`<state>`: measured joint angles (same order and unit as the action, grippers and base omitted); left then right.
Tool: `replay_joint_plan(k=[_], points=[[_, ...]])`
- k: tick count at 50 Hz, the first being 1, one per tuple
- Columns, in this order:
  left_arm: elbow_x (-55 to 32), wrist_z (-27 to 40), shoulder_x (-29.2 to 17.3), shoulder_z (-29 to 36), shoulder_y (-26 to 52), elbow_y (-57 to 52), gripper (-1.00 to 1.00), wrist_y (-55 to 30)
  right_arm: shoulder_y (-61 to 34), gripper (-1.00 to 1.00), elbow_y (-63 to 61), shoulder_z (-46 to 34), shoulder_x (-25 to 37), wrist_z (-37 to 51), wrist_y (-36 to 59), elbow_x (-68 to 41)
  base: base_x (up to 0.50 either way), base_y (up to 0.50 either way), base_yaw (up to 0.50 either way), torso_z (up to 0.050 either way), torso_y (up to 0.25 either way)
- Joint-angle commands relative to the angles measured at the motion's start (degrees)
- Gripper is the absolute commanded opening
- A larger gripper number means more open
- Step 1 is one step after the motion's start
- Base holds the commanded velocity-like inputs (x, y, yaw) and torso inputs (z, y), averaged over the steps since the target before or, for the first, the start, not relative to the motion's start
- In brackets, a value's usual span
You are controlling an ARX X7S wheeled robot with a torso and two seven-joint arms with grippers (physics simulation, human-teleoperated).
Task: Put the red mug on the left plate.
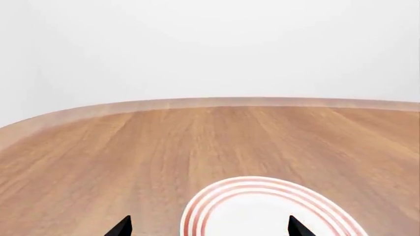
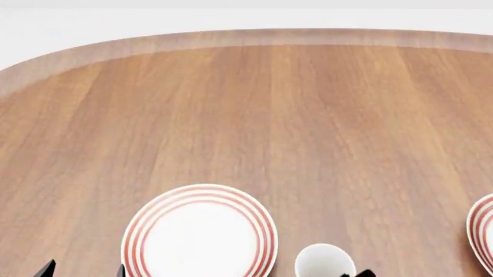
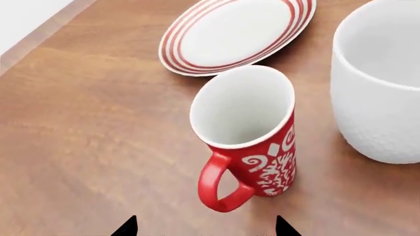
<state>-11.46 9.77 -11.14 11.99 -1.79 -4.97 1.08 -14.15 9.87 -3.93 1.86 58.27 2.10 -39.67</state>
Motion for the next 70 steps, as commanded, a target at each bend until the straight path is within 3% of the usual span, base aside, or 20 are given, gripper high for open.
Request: replay_joint_plan(k=[1, 70], points=[[-0.39, 0.28, -0.38, 0.24, -0.06, -0.21, 1.00, 0.07, -2.43, 1.00, 2.03, -2.03, 0.76, 2.64, -0.56, -1.80, 0.00, 0.00, 0.00, 0.000, 0.000], [-3.61, 1.94, -2.70, 0.89, -0.42, -1.74, 1.00, 0.43, -13.83, 1.00, 20.13, -1.14, 2.59, 3.40, -5.34, -7.84, 0.00, 0.00, 0.00, 0.000, 0.000]])
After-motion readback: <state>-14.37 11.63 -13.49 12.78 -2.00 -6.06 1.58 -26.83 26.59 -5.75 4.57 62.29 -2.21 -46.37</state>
